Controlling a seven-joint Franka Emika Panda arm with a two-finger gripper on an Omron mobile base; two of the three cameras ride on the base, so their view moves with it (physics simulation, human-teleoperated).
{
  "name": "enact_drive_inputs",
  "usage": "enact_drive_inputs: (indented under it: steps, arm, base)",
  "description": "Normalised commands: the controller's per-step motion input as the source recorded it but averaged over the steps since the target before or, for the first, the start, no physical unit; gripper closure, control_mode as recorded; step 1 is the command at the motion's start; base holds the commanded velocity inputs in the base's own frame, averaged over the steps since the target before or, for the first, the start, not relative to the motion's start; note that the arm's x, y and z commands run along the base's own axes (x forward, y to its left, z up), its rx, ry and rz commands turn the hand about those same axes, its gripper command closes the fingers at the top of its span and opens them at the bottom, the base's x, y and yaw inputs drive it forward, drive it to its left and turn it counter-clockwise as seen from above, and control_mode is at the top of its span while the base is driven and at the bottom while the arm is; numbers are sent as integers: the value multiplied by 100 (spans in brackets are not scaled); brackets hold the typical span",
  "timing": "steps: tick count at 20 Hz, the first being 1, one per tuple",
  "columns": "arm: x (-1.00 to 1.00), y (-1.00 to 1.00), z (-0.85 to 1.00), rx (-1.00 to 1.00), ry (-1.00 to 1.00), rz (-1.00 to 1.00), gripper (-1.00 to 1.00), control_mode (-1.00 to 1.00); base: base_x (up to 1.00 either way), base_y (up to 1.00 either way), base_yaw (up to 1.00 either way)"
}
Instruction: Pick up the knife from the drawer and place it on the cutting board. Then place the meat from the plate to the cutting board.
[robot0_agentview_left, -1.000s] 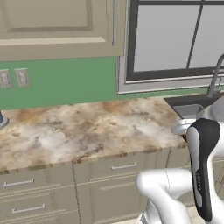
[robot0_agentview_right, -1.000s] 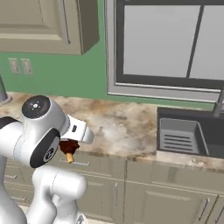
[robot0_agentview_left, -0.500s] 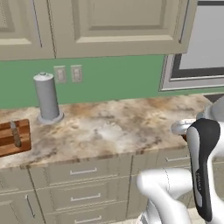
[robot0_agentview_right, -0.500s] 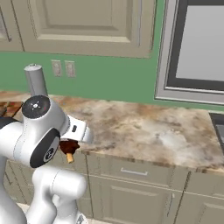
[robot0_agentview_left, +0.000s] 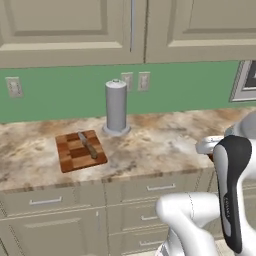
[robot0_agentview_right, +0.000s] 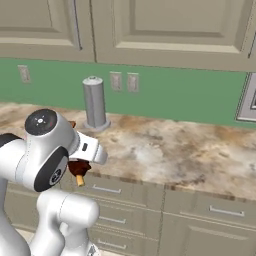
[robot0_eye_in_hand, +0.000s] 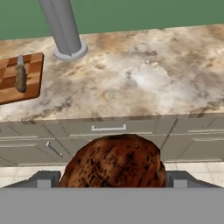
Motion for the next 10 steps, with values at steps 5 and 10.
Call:
enact_drive_inputs:
  steps: [5, 10]
  arm:
    - [0, 0, 0, 0, 0, 0, 100, 100]
    - [0, 0, 0, 0, 0, 0, 100, 100]
  base:
    - [11, 84, 3]
    - [11, 64, 2]
